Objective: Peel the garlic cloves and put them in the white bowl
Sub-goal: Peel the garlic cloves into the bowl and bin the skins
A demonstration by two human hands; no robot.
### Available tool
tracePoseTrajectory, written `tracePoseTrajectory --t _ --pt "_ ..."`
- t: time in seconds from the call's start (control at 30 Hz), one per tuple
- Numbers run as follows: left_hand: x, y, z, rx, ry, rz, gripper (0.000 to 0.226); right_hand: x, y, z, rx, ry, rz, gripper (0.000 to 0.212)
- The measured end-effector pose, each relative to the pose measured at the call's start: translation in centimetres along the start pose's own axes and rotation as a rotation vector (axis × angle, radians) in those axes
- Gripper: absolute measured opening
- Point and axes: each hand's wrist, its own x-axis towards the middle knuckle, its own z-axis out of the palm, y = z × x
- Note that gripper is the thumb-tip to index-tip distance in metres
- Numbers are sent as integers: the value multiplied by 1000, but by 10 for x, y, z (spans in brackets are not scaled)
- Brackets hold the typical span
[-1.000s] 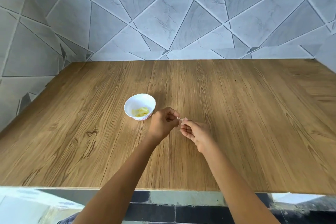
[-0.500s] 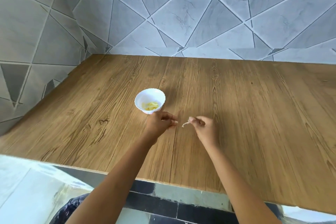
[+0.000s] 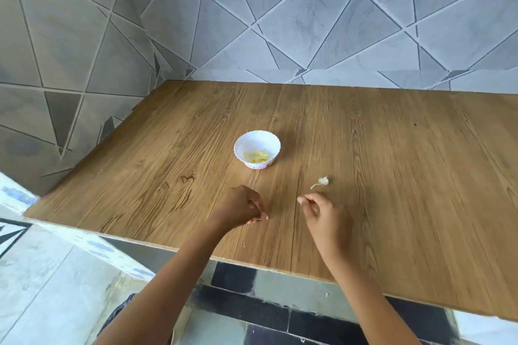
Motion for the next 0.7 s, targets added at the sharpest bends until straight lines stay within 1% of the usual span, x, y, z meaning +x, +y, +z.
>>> tracePoseTrajectory --t 0.03,0.13,0.17,0.2,0.33,0.4,0.47,0.53,0.63,0.7 --pt "0 -2 -1 7 -3 -1 3 -6 -2 7 -20 -46 -38 7" --pt "5 -5 1 57 5 -4 3 -21 -1 24 -49 -203 -108 26" --pt "6 -6 2 62 4 -15 3 -24 0 27 -68 -232 -117 29" --pt "9 -7 3 63 0 -28 1 -26 2 29 -96 -244 -124 30" --pt "15 -14 9 52 19 -58 11 -27 1 28 -123 -263 -127 28" --pt "15 -15 8 -7 24 -46 5 -26 -1 24 -87 -278 -117 27" --pt "11 -17 6 -180 -4 -38 9 -24 -6 17 30 -310 -96 27" --pt "6 -18 4 -328 -17 -20 8 -17 -16 8 218 -390 -12 23" --pt "1 -19 2 -393 4 36 2 -6 -32 5 495 -514 236 9" --pt "-1 -16 0 -410 13 60 5 -1 -36 4 624 -526 355 9"
